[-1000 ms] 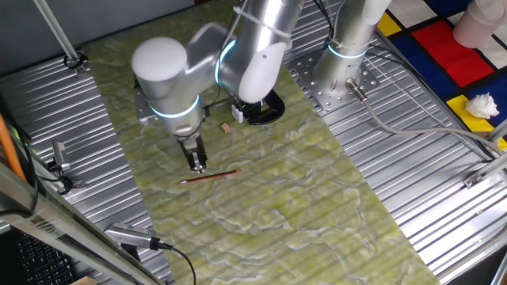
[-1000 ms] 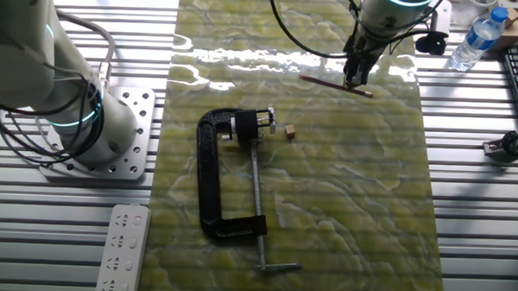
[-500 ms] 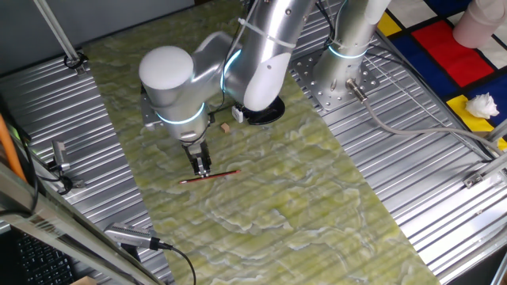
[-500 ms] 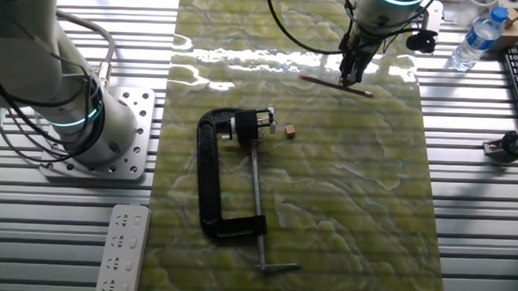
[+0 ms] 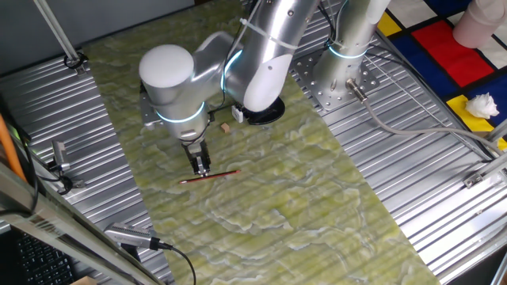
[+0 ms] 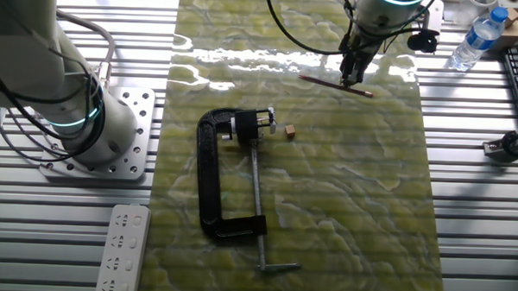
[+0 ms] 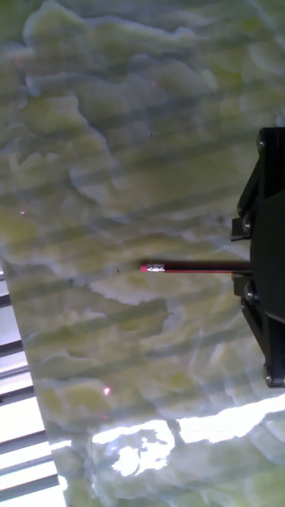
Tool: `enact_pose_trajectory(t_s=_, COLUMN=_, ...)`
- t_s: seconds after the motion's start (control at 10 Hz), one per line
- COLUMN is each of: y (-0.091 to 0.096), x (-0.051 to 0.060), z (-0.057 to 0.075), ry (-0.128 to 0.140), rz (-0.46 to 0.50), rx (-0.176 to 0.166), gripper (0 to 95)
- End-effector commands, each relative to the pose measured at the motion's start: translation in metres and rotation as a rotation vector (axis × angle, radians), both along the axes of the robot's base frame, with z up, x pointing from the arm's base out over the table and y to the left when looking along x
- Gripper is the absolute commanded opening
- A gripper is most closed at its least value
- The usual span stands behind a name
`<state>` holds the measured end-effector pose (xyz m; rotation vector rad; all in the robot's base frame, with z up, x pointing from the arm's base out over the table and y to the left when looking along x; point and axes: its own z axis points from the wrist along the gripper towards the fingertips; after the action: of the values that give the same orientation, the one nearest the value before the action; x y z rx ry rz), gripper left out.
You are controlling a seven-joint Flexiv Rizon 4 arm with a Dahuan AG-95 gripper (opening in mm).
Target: Insert the pencil into the pencil sharpener
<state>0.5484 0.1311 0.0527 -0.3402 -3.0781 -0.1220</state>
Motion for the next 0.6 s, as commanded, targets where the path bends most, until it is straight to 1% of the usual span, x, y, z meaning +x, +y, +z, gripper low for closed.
enact_pose_trajectory(t_s=0.1, y=0.0011, x=0.0015, z=-0.0006, ry=0.022, rz=-0.008, rx=0.010, gripper=19.0)
enact_pose_trajectory(t_s=0.3, y=0.0011, x=0.0015, z=-0.0006, ry=0.033, rz=-0.015, rx=0.016, gripper=19.0)
enact_pose_trajectory(t_s=0.5, y=0.0011, x=0.0015, z=-0.0006, ry=0.030, rz=-0.015, rx=0.013, gripper=19.0)
enact_pose_trajectory(t_s=0.6, y=0.0011, x=0.0015, z=-0.0006, ry=0.025, rz=-0.015, rx=0.012, gripper=19.0)
